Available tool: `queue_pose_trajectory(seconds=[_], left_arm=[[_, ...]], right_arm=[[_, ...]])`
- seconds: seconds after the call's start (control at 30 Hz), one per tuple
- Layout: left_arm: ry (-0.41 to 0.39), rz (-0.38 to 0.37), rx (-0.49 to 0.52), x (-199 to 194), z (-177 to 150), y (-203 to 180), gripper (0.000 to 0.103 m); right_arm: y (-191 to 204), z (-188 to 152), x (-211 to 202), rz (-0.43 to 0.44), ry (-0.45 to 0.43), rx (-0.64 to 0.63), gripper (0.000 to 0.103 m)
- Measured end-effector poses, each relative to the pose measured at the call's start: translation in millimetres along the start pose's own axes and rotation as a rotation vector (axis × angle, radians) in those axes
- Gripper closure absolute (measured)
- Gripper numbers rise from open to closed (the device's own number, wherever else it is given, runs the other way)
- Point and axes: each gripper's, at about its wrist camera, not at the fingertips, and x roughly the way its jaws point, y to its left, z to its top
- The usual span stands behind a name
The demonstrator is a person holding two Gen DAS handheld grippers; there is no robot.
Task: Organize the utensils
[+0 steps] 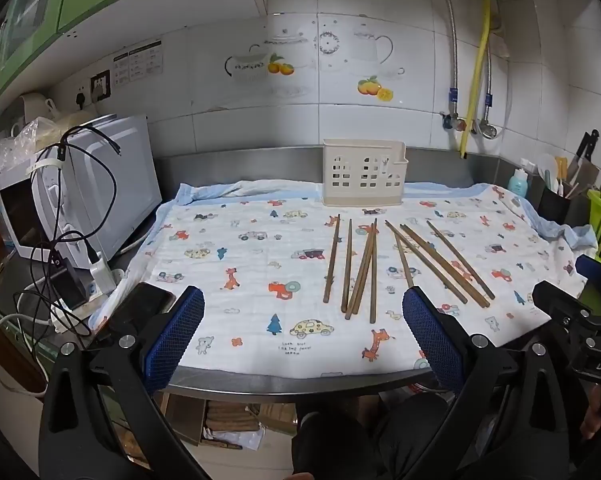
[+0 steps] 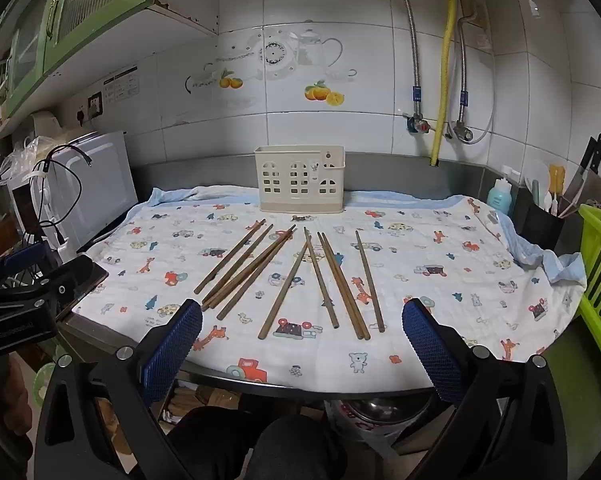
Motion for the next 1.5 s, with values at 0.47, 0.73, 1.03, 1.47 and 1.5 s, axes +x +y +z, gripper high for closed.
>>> queue_pose_trajectory(seconds=[0.47, 0.73, 1.03, 1.47, 1.5], left_arm=[[0.026, -0.003, -0.009, 8, -7, 3, 0.005], [0.016, -0.008, -0.010, 5, -5, 5, 0.005], [0.012, -0.003, -0.014, 2, -3, 3, 0.005], [0.024, -0.014, -0.013, 2, -5, 4, 0.005], [0.024, -0.013, -0.011, 2, -5, 3, 0.005]], right_arm=[[1, -3, 0, 0.002, -0.004, 0.003, 0.006], [1, -3, 0, 0.002, -0.003, 0.000, 0.006], [1, -4, 0, 0.004, -0.004, -0.001, 0.006], [1, -4, -2, 0.013, -0.006, 0.006, 0.006], [1, -4, -2, 0.013, -0.005, 0.005, 0.006]])
